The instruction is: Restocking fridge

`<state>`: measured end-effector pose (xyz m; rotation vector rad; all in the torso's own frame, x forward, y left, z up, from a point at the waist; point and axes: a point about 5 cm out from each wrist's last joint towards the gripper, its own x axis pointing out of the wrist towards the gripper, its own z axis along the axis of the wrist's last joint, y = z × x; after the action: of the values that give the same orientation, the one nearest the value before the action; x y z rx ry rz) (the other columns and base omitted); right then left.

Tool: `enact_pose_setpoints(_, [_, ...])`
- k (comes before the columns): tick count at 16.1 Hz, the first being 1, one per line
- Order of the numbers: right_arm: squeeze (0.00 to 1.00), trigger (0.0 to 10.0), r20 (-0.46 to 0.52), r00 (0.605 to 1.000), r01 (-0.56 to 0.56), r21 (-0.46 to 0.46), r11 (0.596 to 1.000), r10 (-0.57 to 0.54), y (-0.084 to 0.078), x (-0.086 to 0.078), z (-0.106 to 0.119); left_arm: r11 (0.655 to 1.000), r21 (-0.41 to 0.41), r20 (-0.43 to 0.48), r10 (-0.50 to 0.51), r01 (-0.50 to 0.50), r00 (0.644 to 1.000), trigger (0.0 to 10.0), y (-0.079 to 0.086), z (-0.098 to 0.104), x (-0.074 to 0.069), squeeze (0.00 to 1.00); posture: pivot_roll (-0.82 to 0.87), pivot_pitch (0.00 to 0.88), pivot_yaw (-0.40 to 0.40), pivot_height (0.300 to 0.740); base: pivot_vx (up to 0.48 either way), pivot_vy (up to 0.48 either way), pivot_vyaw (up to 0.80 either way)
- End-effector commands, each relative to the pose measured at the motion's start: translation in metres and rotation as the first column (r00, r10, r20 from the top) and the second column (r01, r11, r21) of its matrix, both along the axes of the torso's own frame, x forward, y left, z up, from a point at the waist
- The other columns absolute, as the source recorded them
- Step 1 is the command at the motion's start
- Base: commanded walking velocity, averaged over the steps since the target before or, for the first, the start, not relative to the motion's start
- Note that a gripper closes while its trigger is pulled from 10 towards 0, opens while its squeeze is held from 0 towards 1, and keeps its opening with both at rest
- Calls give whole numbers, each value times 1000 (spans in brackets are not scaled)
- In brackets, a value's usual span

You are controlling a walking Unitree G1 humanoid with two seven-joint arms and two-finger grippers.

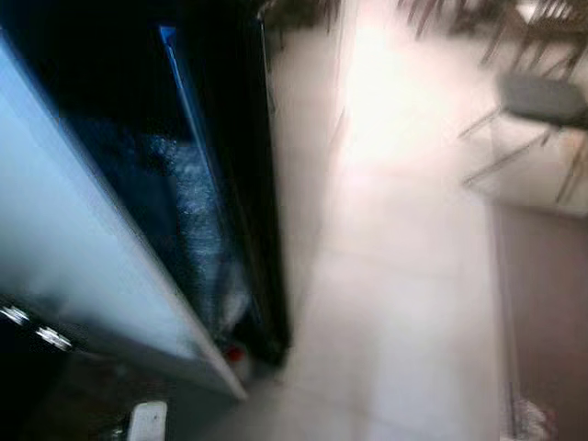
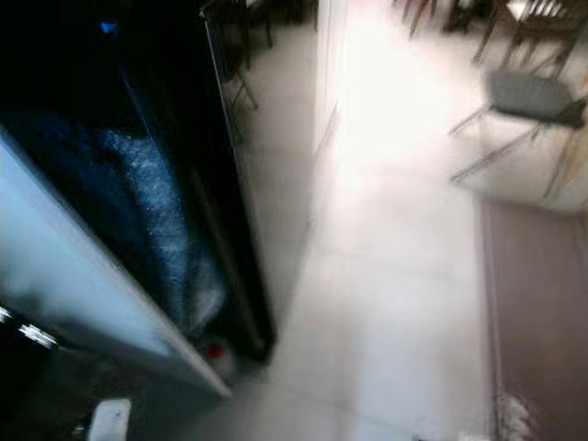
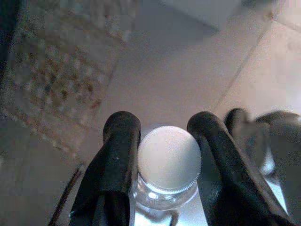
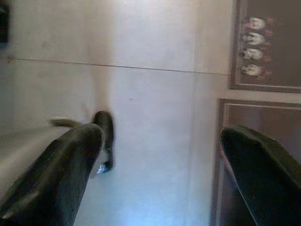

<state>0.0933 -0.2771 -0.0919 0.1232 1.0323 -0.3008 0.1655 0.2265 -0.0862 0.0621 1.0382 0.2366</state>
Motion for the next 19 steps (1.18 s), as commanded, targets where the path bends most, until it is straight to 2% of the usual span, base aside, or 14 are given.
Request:
enact_pose_setpoints(1, [0,10000,-4,1000,8,11,1000,-8,3,-3,-2,1000,17,-30,20,-20,999,10000,9,-2,-10,0,70,58,32,740,0,289,0])
enact_pose_setpoints(19, [0,10000,2,1000,11,2,1000,-11,3,-4,-2,1000,19,-40,1,0,999,10000,10,-3,-12,0,49,49,31,740,0,291,0])
